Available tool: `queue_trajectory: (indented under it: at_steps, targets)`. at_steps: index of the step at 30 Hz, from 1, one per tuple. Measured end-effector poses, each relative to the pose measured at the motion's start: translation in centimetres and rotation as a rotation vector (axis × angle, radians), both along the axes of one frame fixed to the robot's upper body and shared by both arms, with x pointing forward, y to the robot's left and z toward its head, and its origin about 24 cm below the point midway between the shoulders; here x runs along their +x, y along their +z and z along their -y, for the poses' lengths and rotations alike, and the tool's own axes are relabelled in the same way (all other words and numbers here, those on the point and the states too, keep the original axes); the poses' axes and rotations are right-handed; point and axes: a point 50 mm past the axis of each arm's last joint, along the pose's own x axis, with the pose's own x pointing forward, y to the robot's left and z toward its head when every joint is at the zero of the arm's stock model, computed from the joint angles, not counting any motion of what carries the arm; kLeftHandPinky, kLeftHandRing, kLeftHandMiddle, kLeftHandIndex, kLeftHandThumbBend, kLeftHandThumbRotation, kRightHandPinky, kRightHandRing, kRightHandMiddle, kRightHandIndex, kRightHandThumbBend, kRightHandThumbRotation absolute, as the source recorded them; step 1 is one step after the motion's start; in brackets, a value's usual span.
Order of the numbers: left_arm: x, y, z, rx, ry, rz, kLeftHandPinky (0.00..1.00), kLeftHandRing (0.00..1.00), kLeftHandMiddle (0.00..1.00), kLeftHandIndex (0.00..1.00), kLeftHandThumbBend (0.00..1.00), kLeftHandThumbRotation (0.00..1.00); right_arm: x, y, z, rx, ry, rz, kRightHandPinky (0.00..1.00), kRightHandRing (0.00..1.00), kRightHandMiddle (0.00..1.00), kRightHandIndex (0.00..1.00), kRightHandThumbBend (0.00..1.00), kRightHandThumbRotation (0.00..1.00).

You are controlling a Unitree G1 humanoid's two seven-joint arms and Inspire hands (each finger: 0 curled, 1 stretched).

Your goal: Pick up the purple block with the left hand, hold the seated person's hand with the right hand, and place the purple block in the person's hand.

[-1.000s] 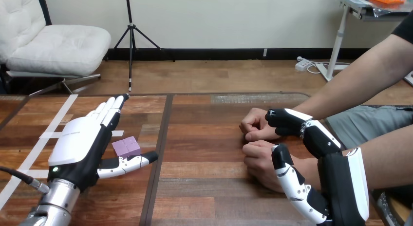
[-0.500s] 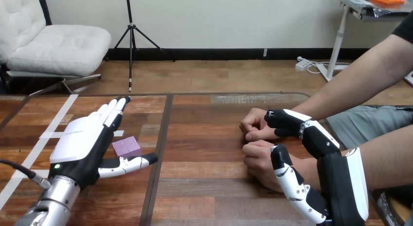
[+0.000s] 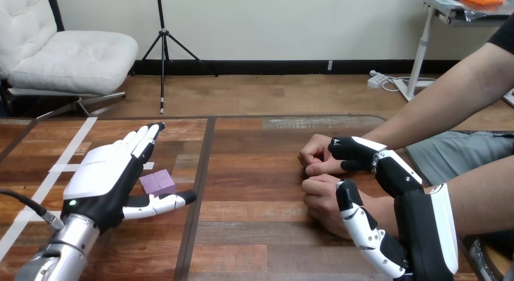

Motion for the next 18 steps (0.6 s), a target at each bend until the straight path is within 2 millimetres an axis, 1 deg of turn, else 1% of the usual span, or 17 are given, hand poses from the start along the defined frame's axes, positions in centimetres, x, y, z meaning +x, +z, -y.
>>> queue_trajectory:
  at_steps: [18]
  targets:
    - [-0.02, -0.17, 0.01, 0.000, 0.000, -0.010, 0.91, 0.94, 0.97, 0.97, 0.80, 0.75, 0.00, 0.02, 0.15, 0.005, -0.004, 0.000, 0.66, 0.70, 0.71, 0.70, 0.32, 0.53]
